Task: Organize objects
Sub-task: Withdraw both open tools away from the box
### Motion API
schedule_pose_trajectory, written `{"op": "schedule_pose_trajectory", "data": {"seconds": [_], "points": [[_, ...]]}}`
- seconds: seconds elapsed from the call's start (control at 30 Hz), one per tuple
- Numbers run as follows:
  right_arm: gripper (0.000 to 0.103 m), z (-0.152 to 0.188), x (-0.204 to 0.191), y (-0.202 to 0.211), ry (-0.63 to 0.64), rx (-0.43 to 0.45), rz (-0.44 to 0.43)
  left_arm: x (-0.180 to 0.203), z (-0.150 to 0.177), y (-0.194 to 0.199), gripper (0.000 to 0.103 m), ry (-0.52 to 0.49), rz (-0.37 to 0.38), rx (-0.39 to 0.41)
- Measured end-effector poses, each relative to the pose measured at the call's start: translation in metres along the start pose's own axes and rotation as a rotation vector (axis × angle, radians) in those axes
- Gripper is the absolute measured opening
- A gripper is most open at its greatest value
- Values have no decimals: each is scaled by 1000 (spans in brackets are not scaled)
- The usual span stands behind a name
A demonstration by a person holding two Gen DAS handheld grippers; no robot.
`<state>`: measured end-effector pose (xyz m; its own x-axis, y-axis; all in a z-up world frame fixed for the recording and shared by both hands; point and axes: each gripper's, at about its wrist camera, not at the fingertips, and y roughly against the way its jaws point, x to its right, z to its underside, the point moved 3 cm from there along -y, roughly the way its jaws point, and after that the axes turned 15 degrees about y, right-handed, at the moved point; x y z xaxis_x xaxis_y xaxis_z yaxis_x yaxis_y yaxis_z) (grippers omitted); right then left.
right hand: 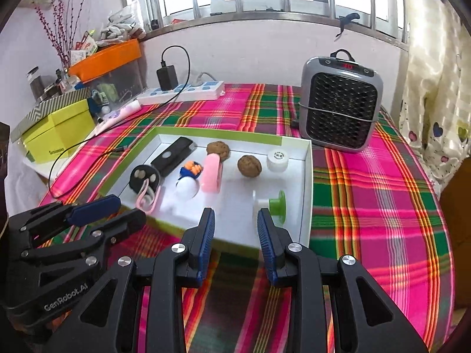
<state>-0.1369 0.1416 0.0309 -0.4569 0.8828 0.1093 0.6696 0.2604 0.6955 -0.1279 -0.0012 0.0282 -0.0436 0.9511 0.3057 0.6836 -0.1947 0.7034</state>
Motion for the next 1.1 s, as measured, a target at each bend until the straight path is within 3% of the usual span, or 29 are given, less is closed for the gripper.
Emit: {"op": "schedule_pose_trajectory", "data": {"seconds": [0.17,0.27,1.1], "points": [[33,8,-5,11,-8,6,10,-2,7,11,38,3,5,8],[43,13,-7,18,-10,12,15,-5,12,17,38,3,4,8],[43,71,-28,30,-63,-73,13,-11,63,24,38,-15,-44,-54]]}}
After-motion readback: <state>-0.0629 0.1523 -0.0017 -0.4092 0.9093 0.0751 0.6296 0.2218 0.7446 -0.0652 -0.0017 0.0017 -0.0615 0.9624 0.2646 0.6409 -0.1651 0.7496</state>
